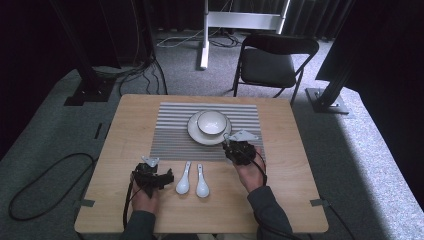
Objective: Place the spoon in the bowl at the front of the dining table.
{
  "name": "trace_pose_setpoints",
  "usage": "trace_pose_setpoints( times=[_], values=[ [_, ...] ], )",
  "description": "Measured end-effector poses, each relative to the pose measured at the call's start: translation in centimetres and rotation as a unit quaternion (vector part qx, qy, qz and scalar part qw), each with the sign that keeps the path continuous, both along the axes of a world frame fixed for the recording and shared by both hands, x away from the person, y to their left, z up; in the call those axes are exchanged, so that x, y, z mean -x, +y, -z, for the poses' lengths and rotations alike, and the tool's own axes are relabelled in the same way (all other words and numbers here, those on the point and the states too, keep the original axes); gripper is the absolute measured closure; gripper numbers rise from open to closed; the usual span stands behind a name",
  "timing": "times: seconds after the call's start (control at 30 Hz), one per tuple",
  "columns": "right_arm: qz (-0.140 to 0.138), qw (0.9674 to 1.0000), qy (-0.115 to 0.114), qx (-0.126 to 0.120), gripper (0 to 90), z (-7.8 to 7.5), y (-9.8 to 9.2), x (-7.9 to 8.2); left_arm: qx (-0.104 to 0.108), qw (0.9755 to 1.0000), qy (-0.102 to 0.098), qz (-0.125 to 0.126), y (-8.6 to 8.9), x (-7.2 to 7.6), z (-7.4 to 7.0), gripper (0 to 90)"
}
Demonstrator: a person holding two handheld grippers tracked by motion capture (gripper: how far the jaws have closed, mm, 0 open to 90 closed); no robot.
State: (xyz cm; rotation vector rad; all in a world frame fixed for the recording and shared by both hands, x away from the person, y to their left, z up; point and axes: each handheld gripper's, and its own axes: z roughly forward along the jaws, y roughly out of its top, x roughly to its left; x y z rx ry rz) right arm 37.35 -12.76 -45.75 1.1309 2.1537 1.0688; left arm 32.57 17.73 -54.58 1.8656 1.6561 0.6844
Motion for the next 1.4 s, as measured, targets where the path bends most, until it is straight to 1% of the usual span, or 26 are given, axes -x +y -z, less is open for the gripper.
trace_pose_setpoints(
  times=[0.37, 0.6, 0.67, 0.93, 1.1, 1.33, 1.4],
  values=[
    [-0.001, 1.0, -0.001, -0.001, 74.4, -0.2, 0.2, -0.7, 0.0, 1.0, 0.0, -0.001, 0.0, 0.0, 0.0, 6.9],
    [-0.002, 1.0, -0.004, -0.003, 74.4, -0.6, 0.3, -1.5, 0.001, 1.0, -0.001, -0.002, -0.1, 0.0, 0.0, 6.9],
    [-0.003, 0.9999, -0.004, -0.009, 74.4, -0.7, 0.2, -1.8, 0.001, 1.0, 0.0, -0.002, -0.1, 0.0, 0.0, 6.9],
    [0.0, 0.9999, -0.005, -0.011, 74.4, -1.1, 0.0, -2.4, 0.0, 1.0, 0.0, -0.003, -0.2, 0.0, 0.0, 6.9],
    [0.001, 0.9998, -0.004, -0.018, 74.4, -1.4, -0.2, -2.8, 0.001, 1.0, -0.001, -0.004, -0.2, 0.0, 0.0, 6.9],
    [0.001, 0.9998, -0.007, -0.018, 74.4, -1.9, -0.3, -3.4, 0.002, 1.0, -0.001, -0.005, -0.3, 0.0, 0.0, 6.9],
    [-0.002, 0.9997, -0.006, -0.026, 74.4, -2.0, -0.4, -3.6, 0.002, 1.0, -0.002, -0.006, -0.3, 0.0, 0.0, 6.9]
  ],
)
